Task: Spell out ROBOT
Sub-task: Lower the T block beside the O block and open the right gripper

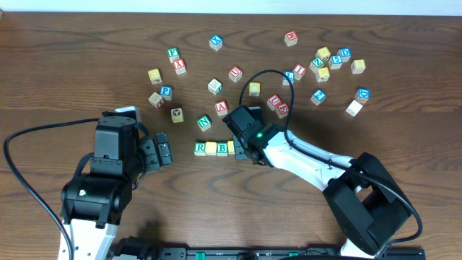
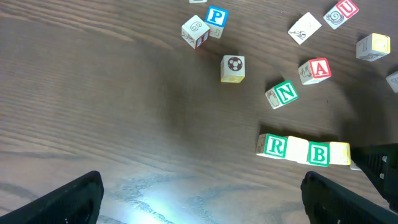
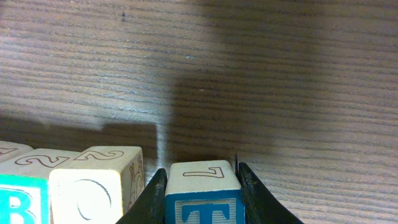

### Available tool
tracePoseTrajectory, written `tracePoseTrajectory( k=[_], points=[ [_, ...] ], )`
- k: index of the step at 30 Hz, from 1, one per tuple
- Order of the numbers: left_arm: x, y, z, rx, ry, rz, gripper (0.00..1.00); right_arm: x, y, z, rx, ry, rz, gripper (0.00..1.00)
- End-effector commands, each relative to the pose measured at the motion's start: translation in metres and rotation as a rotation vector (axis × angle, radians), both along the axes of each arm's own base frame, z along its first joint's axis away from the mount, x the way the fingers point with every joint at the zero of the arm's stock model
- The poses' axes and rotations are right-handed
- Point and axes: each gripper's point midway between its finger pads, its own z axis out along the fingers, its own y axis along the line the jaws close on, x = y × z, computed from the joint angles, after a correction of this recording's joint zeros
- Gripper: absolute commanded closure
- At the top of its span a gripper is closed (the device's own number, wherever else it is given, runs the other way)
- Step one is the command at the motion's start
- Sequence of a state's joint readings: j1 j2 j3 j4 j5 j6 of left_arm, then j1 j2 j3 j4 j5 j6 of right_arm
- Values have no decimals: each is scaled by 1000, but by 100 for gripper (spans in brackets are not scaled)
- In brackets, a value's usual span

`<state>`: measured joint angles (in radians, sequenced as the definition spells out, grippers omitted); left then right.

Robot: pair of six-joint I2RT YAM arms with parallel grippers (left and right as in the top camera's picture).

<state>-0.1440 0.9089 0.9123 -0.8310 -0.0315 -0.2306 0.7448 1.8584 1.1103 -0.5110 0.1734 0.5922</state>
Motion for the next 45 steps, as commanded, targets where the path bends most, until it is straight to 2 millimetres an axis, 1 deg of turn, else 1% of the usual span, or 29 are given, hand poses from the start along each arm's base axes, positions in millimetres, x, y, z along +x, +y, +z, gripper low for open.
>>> tracePoseTrajectory(
  k=[1, 2, 4, 15, 19, 22, 28, 30, 33, 36, 39, 45],
  points=[
    [3, 2, 8, 9, -20, -1, 0, -2, -1, -2, -12, -8, -10, 73],
    [3, 2, 8, 9, -20, -1, 0, -2, -1, -2, -12, -8, -10, 69],
    [3, 2, 8, 9, -20, -1, 0, -2, -1, -2, -12, -8, -10, 66],
    [3, 2, 8, 9, -20, -1, 0, -1, -1, -2, -10, -9, -17, 64],
    [3, 2, 8, 9, -20, -1, 0, 3, -5, 0, -28, -34, -38, 62],
    [3, 2, 8, 9, -20, -1, 0, 8, -3, 2, -17, -57, -41, 56],
    [3, 2, 8, 9, -20, -1, 0, 17, 0, 6, 0, -96, -50, 54],
    [3, 2, 8, 9, -20, -1, 0, 23, -2, 9, -13, -126, -62, 51],
    [3, 2, 8, 9, -20, -1, 0, 29, -6, 12, -31, -161, -78, 50],
    [3, 2, 8, 9, -20, -1, 0, 36, -12, 15, -55, -197, -98, 51],
    [3, 2, 8, 9, -20, -1, 0, 42, -23, 19, -105, -240, -129, 51],
    [3, 2, 8, 9, -20, -1, 0, 37, -44, 17, -171, -229, -200, 52]
  ],
)
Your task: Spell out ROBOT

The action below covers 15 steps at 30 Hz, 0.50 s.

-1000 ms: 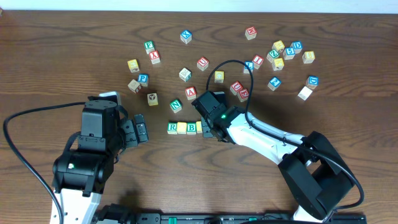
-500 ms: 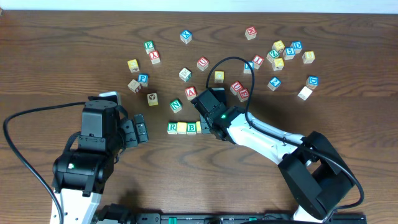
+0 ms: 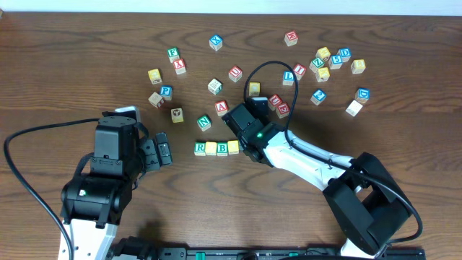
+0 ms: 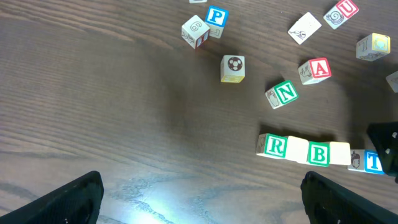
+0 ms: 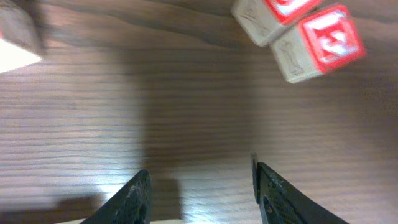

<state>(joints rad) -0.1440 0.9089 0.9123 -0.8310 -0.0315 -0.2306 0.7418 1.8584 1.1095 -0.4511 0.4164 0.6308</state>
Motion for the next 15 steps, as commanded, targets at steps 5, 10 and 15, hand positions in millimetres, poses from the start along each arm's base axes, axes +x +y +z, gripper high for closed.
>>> tracePoseTrajectory(
  k=[5, 10, 15],
  points=[
    [3, 2, 8, 9, -20, -1, 0, -11, -42, -5, -88, 34, -169, 55],
    [3, 2, 8, 9, -20, -1, 0, -21, -43, -11, -72, 90, -183, 55],
    [3, 2, 8, 9, -20, -1, 0, -31, -37, -16, -39, 153, -169, 55]
  ],
)
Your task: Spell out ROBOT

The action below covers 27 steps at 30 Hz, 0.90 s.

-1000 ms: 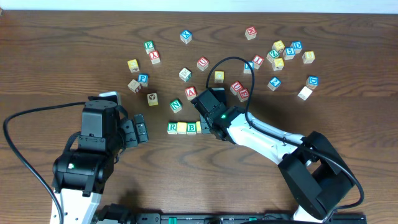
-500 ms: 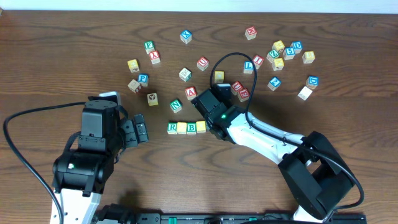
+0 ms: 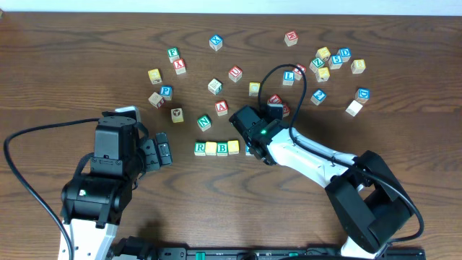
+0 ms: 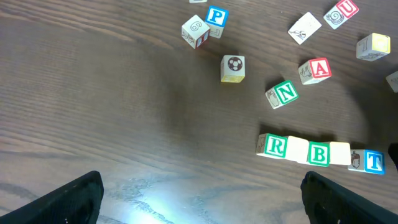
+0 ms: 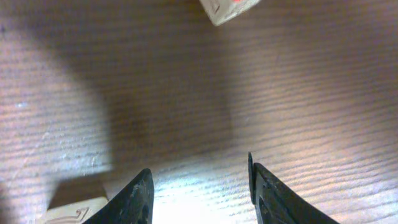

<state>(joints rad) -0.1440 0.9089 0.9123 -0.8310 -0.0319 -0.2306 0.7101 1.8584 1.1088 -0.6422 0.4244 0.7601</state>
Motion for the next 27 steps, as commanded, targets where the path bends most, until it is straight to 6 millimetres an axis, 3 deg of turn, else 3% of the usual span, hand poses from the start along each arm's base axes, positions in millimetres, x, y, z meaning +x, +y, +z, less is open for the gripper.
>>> tracePoseTrajectory(
  k=[1, 11, 27],
  points=[
    [3, 2, 8, 9, -20, -1, 0, -8, 5, -6, 49, 44, -21, 55],
    [3, 2, 8, 9, -20, -1, 0, -15, 16, -10, 118, 87, -22, 55],
    [3, 2, 8, 9, -20, -1, 0, -6, 34, -8, 195, 60, 10, 50]
  ],
)
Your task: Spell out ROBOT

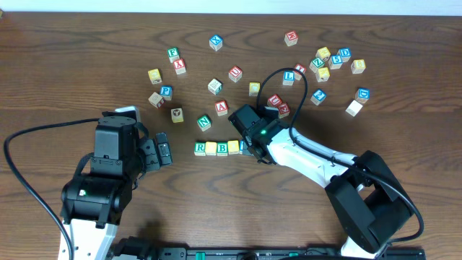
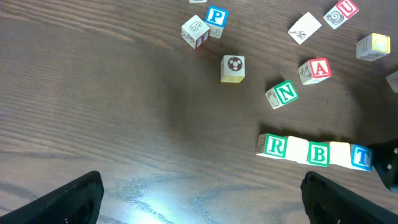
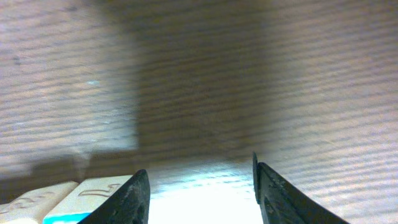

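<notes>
A row of blocks lies on the wooden table, reading green R, a plain yellow face, green B, another plain yellow face, then blue T touching the row's right end. My right gripper is open and low over bare wood just right of the T, with the T's top against the outside of its left finger. Overhead, the right gripper covers that end of the row. My left gripper hangs open and empty to the left.
Loose blocks lie behind the row: green N, red A, a soccer-ball block, blue P. Two red blocks sit beside the right arm's cable. A dense cluster fills the back right.
The T block stood a small gap to the right of the row; now it touches the last yellow block. My right gripper, still open, is lower and closer to the row's end.
My right gripper was shut on the T block on the table beside the row's right end. Then it was open and away near the red blocks, with the T left slightly apart. Now it is back beside the T, which sits against the row.
</notes>
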### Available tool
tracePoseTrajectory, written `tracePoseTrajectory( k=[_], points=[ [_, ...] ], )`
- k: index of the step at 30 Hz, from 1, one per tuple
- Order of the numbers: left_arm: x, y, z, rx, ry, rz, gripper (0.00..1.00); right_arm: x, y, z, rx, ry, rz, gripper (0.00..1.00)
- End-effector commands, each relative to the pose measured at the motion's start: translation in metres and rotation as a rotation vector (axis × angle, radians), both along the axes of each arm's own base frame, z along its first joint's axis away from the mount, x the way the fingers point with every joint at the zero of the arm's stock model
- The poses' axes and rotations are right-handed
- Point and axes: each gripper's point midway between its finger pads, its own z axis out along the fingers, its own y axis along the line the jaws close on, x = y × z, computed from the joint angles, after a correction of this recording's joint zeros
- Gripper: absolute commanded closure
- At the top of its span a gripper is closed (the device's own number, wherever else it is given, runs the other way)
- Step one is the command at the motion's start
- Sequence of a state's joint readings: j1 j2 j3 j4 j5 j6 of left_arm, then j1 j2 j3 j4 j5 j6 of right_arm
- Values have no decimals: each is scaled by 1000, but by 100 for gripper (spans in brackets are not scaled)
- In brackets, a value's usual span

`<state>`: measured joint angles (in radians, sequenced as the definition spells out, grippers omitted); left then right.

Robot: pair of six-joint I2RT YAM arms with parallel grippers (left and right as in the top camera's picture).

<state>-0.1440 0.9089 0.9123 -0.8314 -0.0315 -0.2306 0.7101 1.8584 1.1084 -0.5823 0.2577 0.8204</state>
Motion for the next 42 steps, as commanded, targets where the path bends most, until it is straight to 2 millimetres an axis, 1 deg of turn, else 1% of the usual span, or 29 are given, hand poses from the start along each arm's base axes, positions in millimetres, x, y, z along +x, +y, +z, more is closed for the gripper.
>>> tracePoseTrajectory(
  k=[1, 9, 19, 23, 24, 25, 26, 29, 31, 33, 34, 36, 38, 41, 42],
  points=[
    [3, 2, 8, 9, -20, -1, 0, 0, 5, -1, 14, 3, 40, 50],
    [3, 2, 8, 9, -20, -1, 0, 1, 4, -1, 11, 2, 41, 49],
    [3, 2, 8, 9, -20, -1, 0, 12, -18, 5, -100, -78, -16, 50],
    [3, 2, 8, 9, -20, -1, 0, 17, -14, 7, -81, -98, -21, 48],
    [3, 2, 8, 9, -20, -1, 0, 18, -12, 7, -74, -106, -21, 49],
    [3, 2, 8, 9, -20, -1, 0, 21, -10, 8, -67, -115, -20, 50],
    [3, 2, 8, 9, -20, -1, 0, 23, -8, 9, -61, -127, -9, 55],
    [3, 2, 8, 9, -20, -1, 0, 33, 1, 14, -39, -169, 24, 63],
    [3, 2, 8, 9, -20, -1, 0, 42, 8, 19, -10, -212, 34, 73],
    [3, 2, 8, 9, -20, -1, 0, 47, 12, 22, 9, -235, 31, 80],
    [3, 2, 8, 9, -20, -1, 0, 49, 14, 23, 16, -244, 30, 85],
    [3, 2, 8, 9, -20, -1, 0, 52, 16, 25, 29, -258, 29, 90],
    [3, 2, 8, 9, -20, -1, 0, 53, 18, 26, 35, -263, 28, 98],
    [3, 2, 8, 9, -20, -1, 0, 52, 22, 25, 59, -249, 39, 99],
    [3, 2, 8, 9, -20, -1, 0, 49, 27, 23, 84, -232, 51, 99]
  ],
)
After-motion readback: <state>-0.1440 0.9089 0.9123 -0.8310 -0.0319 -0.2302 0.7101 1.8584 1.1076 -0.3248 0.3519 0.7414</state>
